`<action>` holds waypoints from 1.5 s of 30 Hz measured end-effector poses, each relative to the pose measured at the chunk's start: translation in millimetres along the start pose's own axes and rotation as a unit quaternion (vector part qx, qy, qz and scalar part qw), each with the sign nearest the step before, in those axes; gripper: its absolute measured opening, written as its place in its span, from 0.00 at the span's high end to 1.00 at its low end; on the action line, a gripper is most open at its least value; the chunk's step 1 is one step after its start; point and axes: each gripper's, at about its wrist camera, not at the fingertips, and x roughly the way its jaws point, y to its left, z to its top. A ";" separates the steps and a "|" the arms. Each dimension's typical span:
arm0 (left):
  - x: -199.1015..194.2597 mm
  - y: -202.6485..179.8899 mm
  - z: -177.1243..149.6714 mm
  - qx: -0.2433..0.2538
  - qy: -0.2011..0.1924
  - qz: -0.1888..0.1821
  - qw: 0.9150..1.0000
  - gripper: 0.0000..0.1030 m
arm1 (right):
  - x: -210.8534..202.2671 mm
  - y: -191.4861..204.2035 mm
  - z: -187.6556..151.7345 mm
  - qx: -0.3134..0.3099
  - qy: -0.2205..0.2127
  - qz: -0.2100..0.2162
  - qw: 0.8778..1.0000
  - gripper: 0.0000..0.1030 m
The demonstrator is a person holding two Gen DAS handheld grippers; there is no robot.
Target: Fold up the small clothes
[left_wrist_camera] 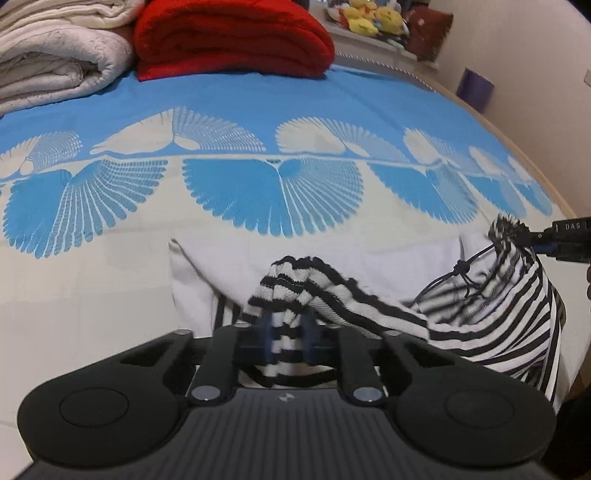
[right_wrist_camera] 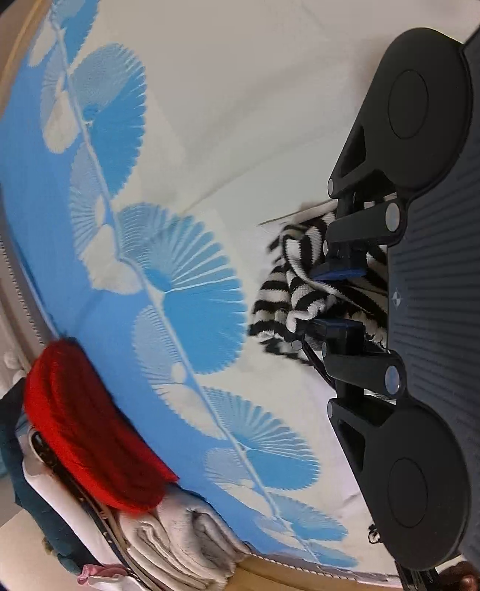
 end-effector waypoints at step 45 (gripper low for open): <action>33.9 39.5 43.4 -0.116 -0.070 0.083 0.987 0.99 | 37.5 104.1 -7.7 -0.210 -0.151 -0.007 0.966 0.99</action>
